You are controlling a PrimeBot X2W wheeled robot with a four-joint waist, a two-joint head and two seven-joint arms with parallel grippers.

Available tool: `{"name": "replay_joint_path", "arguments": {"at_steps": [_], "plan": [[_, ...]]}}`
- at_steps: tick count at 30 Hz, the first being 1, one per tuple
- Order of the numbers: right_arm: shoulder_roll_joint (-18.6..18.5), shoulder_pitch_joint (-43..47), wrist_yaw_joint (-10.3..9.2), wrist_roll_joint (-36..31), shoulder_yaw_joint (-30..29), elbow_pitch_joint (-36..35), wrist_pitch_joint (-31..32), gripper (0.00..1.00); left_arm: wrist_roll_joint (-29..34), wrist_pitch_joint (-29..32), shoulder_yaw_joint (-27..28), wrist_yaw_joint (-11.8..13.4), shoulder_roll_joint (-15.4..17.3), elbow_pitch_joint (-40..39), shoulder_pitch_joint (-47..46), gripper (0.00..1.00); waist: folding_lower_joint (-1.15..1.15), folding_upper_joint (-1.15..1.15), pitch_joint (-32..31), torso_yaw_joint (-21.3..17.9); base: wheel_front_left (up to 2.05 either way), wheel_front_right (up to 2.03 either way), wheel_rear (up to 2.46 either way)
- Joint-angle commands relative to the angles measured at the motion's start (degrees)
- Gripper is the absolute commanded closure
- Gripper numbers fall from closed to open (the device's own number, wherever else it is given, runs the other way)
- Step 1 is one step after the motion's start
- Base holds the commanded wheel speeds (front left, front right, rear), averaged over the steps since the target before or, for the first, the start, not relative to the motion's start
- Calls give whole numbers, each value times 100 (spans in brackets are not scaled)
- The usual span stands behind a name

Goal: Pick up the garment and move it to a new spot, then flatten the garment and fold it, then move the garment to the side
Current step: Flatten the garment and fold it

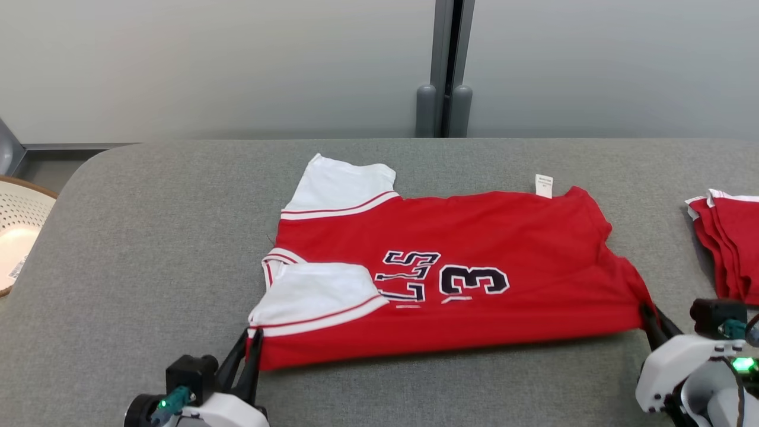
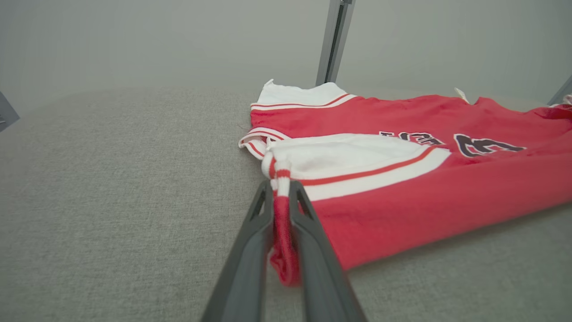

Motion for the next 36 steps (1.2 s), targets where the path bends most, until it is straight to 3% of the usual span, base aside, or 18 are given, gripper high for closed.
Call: {"name": "replay_joint_path", "arguments": {"at_steps": [1,12,13,14,15,21,29,36], "plan": [[-85,158,-15,30,-38,-92,112,100,36,-8,-14,-35,73,-41,95,100,0,0,-17,0,0,0,0],[-43,1105,-15,99,-285,-984,962,100,65,256,-241,63,142,8,518,100,0,0,-24,6,0,0,0],[-26,1135,-15,82,-340,-1024,959,62,70,270,-256,80,138,27,505,70,0,0,-20,10,0,0,0],[3,1160,-15,69,-406,-1061,928,0,60,294,-248,118,138,51,484,25,0,0,-12,12,0,0,0],[53,1187,-15,63,-472,-1096,910,0,51,305,-247,144,135,74,455,0,0,0,-1,14,0,0,0],[248,1082,-14,-100,-764,-1523,459,0,-132,142,-113,197,124,-101,184,0,0,0,84,-32,0,0,0],[490,642,-13,-384,-857,-2137,-409,0,-524,-8,481,99,56,-1619,-295,0,0,0,385,-152,0,0,0],[649,-22,-13,-570,-681,-2380,-559,0,-447,6,323,13,189,-1186,-1210,0,0,0,1063,-373,0,0,0]]}}
